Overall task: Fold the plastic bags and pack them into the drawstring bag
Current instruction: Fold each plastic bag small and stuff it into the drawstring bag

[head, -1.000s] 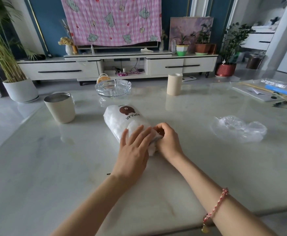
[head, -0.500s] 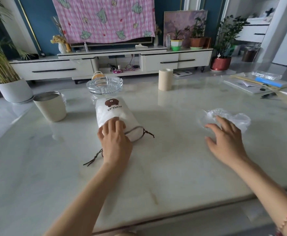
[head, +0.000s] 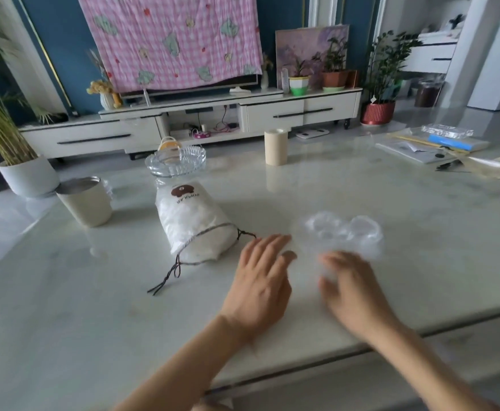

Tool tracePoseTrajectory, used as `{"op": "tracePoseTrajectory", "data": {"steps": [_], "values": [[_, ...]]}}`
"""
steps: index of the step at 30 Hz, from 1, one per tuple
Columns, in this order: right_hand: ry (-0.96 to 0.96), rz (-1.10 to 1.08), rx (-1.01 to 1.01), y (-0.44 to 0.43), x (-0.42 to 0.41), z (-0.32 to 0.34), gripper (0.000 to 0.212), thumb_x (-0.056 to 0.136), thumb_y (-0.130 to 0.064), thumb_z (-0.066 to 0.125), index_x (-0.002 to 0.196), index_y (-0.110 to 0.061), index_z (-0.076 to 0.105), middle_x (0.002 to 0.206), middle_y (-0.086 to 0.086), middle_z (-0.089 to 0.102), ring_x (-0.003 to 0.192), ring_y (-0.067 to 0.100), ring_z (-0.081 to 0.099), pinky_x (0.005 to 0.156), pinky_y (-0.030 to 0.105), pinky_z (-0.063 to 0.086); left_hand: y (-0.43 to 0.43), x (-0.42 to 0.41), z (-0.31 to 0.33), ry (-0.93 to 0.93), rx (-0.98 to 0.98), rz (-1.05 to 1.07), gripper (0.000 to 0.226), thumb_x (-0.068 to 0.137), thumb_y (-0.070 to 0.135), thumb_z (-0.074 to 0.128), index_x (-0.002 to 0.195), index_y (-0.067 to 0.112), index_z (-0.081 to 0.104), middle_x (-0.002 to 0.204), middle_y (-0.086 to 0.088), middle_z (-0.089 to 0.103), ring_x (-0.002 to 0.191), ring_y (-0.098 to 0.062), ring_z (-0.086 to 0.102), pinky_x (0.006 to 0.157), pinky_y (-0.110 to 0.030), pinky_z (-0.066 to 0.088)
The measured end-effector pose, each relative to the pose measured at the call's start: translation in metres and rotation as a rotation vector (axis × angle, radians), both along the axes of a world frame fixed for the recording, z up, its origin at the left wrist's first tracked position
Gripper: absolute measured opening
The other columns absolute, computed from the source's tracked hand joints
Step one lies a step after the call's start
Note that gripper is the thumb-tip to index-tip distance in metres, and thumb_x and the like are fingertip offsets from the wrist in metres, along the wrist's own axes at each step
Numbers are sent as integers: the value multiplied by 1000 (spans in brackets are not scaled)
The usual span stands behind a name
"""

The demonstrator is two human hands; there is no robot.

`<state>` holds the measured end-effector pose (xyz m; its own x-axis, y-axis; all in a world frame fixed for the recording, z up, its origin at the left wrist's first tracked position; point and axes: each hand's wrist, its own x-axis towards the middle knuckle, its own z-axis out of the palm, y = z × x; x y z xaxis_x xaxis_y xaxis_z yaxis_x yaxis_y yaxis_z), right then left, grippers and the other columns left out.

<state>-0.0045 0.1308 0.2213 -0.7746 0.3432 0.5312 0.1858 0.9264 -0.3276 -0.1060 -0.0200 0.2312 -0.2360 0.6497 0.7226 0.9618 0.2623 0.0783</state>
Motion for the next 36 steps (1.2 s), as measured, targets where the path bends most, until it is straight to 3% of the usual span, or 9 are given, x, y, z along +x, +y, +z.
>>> {"op": "tracePoseTrajectory", "data": {"steps": [5, 9, 12, 15, 18, 20, 25, 30, 36], "values": [[46, 246, -59, -64, 36, -11, 24, 75, -29, 48, 81, -19, 68, 88, -9, 64, 93, 7, 51, 82, 18, 35, 20, 25, 7, -407, 64, 91, 41, 83, 21, 30, 109, 10, 58, 114, -3, 60, 109, -19, 48, 94, -20, 29], [153, 206, -366, -56, 42, -1, 30, 78, -38, 46, 93, -25, 69, 93, -20, 61, 90, 3, 57, 82, 19, 41, 24, 20, 5, -570, -189, 286, 42, 88, 23, 33, 124, 15, 54, 128, -1, 54, 121, -20, 42, 96, -22, 25], [253, 3, -365, -33, 32, 10, 43, 79, -38, 56, 114, -13, 61, 99, -5, 62, 93, 20, 61, 85, 30, 45, 19, 23, -4, -542, -179, 275, 44, 86, 25, 35, 126, 16, 52, 132, -1, 50, 120, -23, 43, 98, -26, 25], [-65, -187, -415, -15, 9, 25, 63, 81, -42, 67, 133, -13, 46, 126, 8, 53, 117, 29, 48, 95, 40, 37, 21, 23, -5, -557, -7, 360, 57, 81, 41, 27, 118, 12, 58, 118, -9, 55, 107, -32, 48, 89, -34, 32], [-224, -214, -422, -12, -12, 24, 23, 84, -45, 62, 92, -24, 60, 103, 5, 56, 111, 31, 50, 83, 34, 36, 20, 17, 2, -589, -20, 525, 60, 87, 47, 24, 126, 13, 54, 125, -10, 50, 113, -32, 41, 92, -39, 29], [-60, -168, -521, -13, -16, 22, 36, 86, -31, 62, 59, -22, 39, 69, 0, 46, 83, 31, 54, 64, 30, 34, 19, 12, 3, -662, -175, 602, 46, 96, 42, 31, 130, 15, 47, 135, -6, 41, 123, -28, 31, 100, -35, 21], [260, -50, -792, -18, -6, 25, 17, 91, -18, 58, 77, -17, 48, 68, -9, 52, 66, 11, 51, 54, 16, 35, 21, 15, 14, -1055, 68, 548, 8, 89, 22, 54, 87, 18, 47, 95, 3, 47, 106, -23, 42, 94, -31, 30], [436, -130, -781, -11, -2, 28, 13, 94, -19, 54, 97, -7, 57, 85, 4, 61, 79, 20, 56, 65, 21, 34, 29, 19, 36, -1465, 543, 264, 13, 89, 12, 60, 89, 11, 46, 77, -2, 53, 58, -10, 46, 46, -13, 40], [414, -238, -638, -3, 6, 22, 26, 92, -21, 58, 72, -7, 51, 58, -7, 49, 62, 27, 48, 54, 26, 24, 23, 7, 29, -1126, 550, 377, 9, 91, 21, 59, 86, 16, 53, 72, 5, 54, 70, -17, 52, 52, -13, 38]]}}
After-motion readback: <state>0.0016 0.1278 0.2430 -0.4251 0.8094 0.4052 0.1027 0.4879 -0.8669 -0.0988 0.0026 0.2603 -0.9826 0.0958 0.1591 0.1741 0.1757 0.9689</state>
